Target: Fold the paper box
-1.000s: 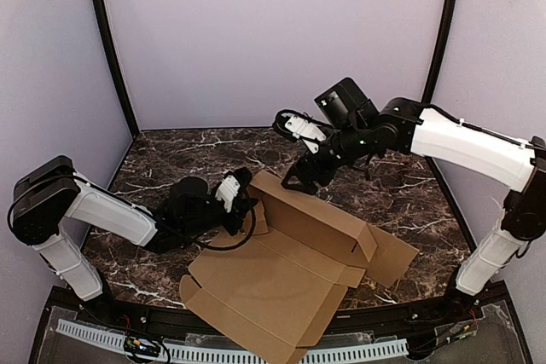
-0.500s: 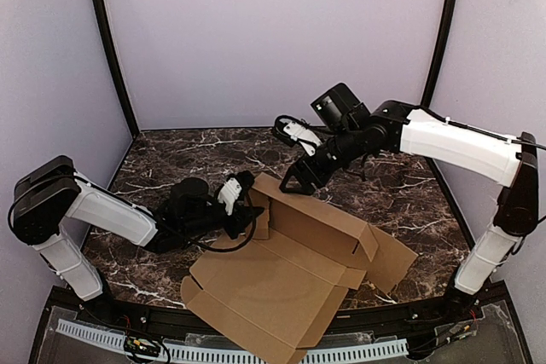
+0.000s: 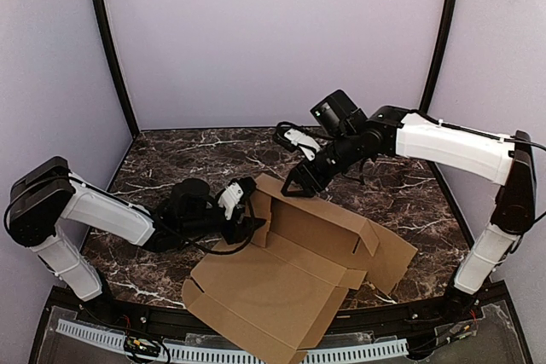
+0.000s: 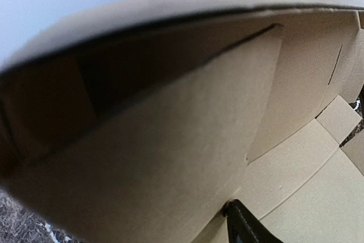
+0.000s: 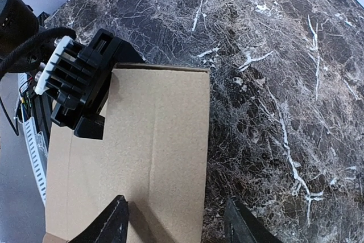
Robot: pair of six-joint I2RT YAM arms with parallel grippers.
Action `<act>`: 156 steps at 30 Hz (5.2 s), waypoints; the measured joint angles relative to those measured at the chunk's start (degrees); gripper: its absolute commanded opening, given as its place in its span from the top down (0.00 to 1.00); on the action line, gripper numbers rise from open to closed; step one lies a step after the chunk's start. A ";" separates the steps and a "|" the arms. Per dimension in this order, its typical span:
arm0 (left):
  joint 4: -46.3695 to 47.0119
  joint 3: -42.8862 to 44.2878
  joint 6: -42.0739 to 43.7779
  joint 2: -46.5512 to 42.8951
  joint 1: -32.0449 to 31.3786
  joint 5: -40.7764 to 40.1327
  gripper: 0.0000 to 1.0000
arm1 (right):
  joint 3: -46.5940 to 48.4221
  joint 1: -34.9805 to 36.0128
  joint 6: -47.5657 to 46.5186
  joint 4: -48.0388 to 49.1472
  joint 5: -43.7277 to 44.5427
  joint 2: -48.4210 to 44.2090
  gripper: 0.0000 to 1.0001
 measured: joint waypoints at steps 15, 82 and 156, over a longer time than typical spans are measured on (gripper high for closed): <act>-3.26 1.22 1.20 2.84 0.02 1.42 0.36 | -2.14 -0.11 0.33 2.62 -1.53 -0.02 0.48; 18.78 -1.18 -1.18 15.32 -0.85 -12.72 0.92 | -11.54 1.92 7.69 19.28 -1.88 -2.05 0.59; 34.29 1.75 -6.69 20.31 5.40 7.82 0.99 | -13.14 2.58 9.57 18.05 -0.44 -4.63 0.42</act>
